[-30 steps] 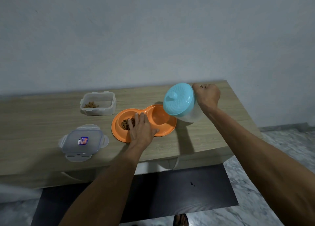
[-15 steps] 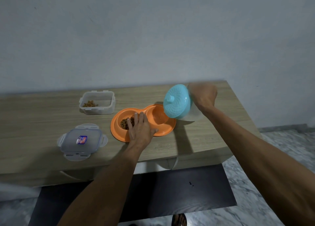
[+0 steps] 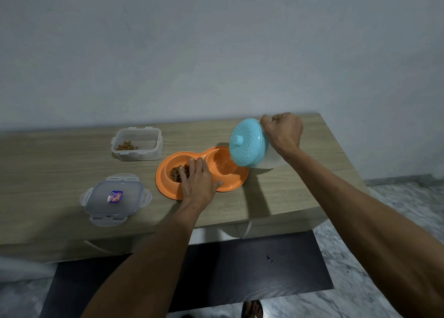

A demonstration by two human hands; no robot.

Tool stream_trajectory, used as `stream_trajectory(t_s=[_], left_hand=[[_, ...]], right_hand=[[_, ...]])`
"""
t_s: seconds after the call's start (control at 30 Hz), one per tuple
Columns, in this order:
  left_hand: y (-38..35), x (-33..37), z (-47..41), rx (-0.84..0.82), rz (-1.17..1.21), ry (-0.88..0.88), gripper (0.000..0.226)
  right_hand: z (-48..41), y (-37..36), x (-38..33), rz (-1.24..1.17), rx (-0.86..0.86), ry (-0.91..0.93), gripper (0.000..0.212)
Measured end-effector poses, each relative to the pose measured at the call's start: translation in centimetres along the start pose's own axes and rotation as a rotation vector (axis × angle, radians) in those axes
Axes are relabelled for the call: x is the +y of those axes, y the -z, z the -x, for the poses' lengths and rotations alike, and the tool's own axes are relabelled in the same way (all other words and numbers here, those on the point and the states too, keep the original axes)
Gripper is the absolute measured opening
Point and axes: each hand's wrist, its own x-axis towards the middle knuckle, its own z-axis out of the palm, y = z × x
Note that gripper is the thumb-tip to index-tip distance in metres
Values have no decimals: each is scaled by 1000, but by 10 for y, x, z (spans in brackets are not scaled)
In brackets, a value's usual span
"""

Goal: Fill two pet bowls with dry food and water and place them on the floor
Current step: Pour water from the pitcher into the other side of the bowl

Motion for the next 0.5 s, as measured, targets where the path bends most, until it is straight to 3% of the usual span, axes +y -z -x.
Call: stream_trajectory(t_s=[0.5], left_hand=[[1,2,-1,-12,6,12,92]], right_hand=[[-2,1,-2,26,-10,28,51]])
